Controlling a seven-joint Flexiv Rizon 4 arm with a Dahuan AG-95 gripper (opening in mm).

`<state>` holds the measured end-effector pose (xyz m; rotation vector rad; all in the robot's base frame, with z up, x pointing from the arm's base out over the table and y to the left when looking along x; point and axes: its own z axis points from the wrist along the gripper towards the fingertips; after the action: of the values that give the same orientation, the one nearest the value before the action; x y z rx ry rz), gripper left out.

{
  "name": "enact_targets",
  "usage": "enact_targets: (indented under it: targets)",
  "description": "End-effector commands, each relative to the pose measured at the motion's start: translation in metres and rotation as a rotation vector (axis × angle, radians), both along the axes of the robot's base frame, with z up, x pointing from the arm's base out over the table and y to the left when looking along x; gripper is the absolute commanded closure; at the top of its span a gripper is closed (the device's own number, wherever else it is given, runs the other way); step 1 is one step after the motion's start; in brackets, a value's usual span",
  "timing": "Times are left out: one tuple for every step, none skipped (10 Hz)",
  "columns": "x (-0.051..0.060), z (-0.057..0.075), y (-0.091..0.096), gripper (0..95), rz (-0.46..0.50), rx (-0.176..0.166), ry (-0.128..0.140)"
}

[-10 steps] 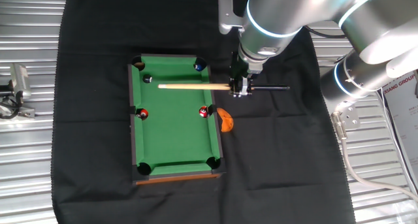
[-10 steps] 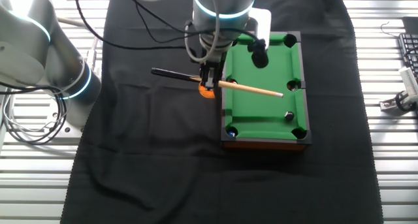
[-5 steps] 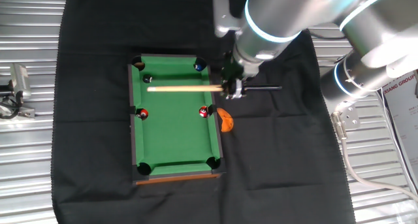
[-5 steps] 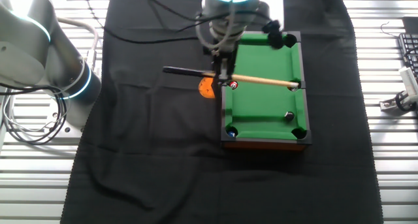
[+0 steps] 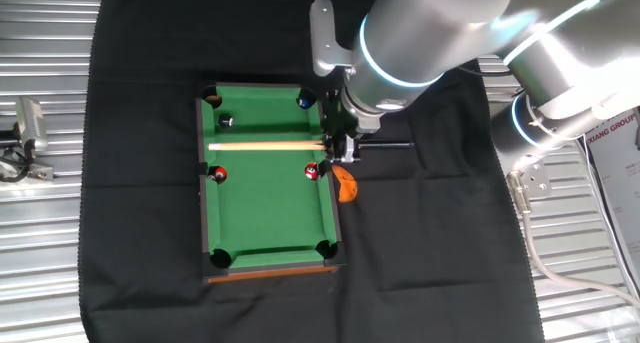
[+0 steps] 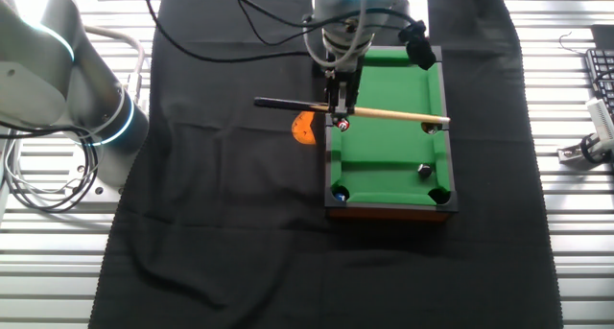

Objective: Hit the pool ball

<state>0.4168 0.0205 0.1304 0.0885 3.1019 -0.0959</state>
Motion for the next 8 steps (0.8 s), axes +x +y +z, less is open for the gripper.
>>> enact_targets:
  targets:
    - [0.008,-0.004,0.002,95.0,-0.003,0.004,-0.001]
    - [0.01,-0.006,0.002,95.0,-0.003,0.008,-0.004]
    - [0.012,-0.01,0.002,95.0,-0.004,0.011,-0.013]
    - [0.014,-0.012,0.002,95.0,-0.007,0.013,-0.018]
    - [0.017,-0.016,0.002,95.0,-0.012,0.018,-0.028]
    - [0.018,-0.018,0.002,95.0,-0.016,0.022,-0.034]
    - [0.019,-0.02,0.002,95.0,-0.018,0.024,-0.037]
    - [0.02,-0.025,0.002,95.0,-0.015,0.027,-0.041]
